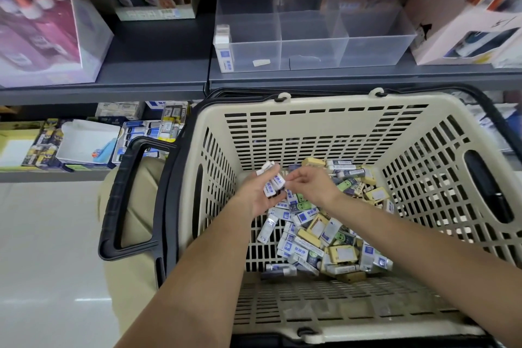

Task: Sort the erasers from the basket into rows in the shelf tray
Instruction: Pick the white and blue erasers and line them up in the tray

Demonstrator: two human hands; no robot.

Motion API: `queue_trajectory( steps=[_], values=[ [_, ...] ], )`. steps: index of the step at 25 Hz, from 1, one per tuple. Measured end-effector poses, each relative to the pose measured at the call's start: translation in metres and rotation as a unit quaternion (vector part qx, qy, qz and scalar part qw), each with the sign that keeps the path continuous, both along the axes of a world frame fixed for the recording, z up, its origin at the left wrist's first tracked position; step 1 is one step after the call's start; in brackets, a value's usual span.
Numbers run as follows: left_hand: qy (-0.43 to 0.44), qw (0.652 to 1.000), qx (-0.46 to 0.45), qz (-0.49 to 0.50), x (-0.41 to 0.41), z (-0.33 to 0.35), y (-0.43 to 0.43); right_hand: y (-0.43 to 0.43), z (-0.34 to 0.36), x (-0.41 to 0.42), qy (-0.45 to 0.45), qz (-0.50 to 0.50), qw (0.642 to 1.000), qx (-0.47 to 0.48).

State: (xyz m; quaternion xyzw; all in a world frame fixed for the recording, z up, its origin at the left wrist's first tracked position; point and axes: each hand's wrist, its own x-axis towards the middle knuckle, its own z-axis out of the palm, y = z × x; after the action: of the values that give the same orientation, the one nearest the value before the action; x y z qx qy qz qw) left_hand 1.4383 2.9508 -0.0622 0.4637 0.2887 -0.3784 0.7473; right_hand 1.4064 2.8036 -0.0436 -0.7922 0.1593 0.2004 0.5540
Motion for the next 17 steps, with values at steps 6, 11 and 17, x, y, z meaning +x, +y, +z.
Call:
queue_trajectory(
  steps=[6, 11, 17],
  values=[
    [0.022, 0.994, 0.109, 0.003, -0.001, -0.003, 0.002, -0.012, -0.017, 0.007, -0.068, 0.271, 0.907, -0.315],
    [0.031, 0.992, 0.119, -0.006, -0.001, -0.004, 0.002, -0.017, -0.023, 0.005, -0.100, 0.258, 0.912, -0.302],
    [0.016, 0.987, 0.157, -0.013, -0.001, -0.006, 0.007, -0.010, -0.024, 0.003, -0.084, 0.314, 0.875, -0.358]
  ],
)
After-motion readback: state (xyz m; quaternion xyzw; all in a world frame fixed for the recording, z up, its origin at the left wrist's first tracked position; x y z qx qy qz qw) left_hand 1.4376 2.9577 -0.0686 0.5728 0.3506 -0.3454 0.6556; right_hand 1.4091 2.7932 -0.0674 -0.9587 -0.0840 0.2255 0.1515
